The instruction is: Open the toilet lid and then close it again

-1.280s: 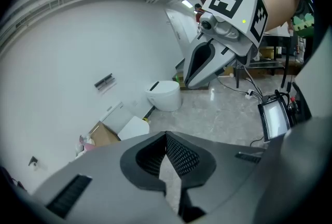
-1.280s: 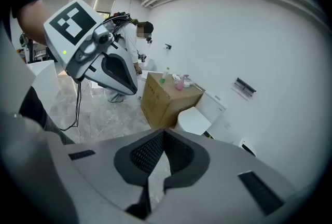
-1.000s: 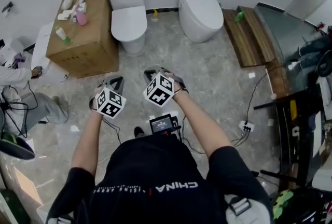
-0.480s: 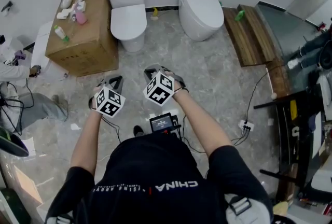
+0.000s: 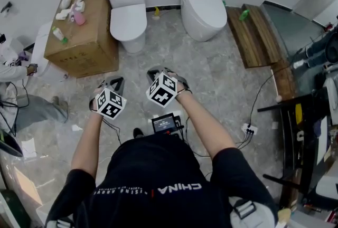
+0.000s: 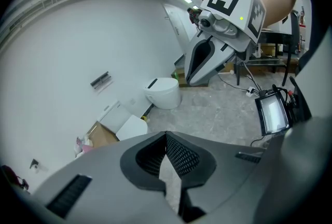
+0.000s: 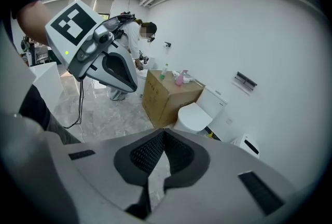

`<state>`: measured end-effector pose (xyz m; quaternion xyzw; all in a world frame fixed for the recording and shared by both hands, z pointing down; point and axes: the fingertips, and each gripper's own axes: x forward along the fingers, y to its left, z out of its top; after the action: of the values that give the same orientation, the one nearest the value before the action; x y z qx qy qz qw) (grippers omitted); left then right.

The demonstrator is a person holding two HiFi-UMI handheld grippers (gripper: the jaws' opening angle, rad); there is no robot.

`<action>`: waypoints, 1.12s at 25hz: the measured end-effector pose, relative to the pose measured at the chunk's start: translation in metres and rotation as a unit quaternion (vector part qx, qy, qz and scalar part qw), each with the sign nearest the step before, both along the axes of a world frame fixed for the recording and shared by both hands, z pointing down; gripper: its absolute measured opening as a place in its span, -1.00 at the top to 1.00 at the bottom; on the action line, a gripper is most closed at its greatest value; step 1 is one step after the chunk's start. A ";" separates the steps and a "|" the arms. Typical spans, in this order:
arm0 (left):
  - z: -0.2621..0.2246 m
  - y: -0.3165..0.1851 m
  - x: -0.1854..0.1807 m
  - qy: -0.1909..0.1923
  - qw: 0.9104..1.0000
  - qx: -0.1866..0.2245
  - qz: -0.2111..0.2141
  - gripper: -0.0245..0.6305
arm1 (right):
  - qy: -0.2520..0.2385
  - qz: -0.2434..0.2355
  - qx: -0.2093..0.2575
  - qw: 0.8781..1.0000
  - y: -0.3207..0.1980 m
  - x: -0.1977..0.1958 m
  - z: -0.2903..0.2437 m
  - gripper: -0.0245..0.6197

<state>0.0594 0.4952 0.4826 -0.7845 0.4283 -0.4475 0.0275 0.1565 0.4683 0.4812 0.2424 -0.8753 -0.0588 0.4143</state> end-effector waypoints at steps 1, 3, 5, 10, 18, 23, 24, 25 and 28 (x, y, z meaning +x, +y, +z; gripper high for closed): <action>-0.001 -0.003 0.003 0.001 1.000 0.001 -0.005 0.89 | -0.001 -0.001 0.000 1.000 -0.002 0.003 0.000 0.88; -0.002 -0.009 0.008 0.008 1.000 0.002 -0.019 0.89 | -0.003 -0.006 -0.001 1.000 -0.006 0.011 0.000 0.88; -0.003 -0.015 0.012 0.014 0.999 0.005 -0.031 0.89 | -0.009 -0.008 0.000 1.000 -0.012 0.017 0.001 0.88; 0.001 -0.020 0.017 0.012 0.999 0.005 -0.047 0.89 | -0.020 -0.004 0.003 1.000 -0.024 0.032 0.007 0.88; 0.021 -0.060 0.007 0.007 0.999 -0.005 -0.041 0.89 | -0.019 0.009 -0.016 1.000 -0.059 0.033 0.027 0.88; 0.032 -0.109 -0.019 0.012 1.000 -0.013 -0.019 0.89 | -0.008 0.028 -0.019 0.999 -0.107 0.007 0.037 0.88; 0.035 -0.120 -0.026 0.014 1.000 -0.017 -0.014 0.89 | -0.002 0.029 -0.020 0.999 -0.116 -0.001 0.039 0.88; 0.038 -0.130 -0.032 0.016 1.000 -0.022 -0.008 0.89 | 0.002 0.030 -0.022 0.999 -0.126 -0.009 0.040 0.88; 0.045 -0.161 -0.049 0.016 0.999 -0.032 0.018 0.89 | 0.010 0.039 -0.028 0.999 -0.155 -0.032 0.041 0.88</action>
<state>0.0108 0.3344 0.5273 -0.7996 0.4000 -0.4479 0.0039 0.1246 0.3128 0.5221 0.2637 -0.8624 -0.0205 0.4318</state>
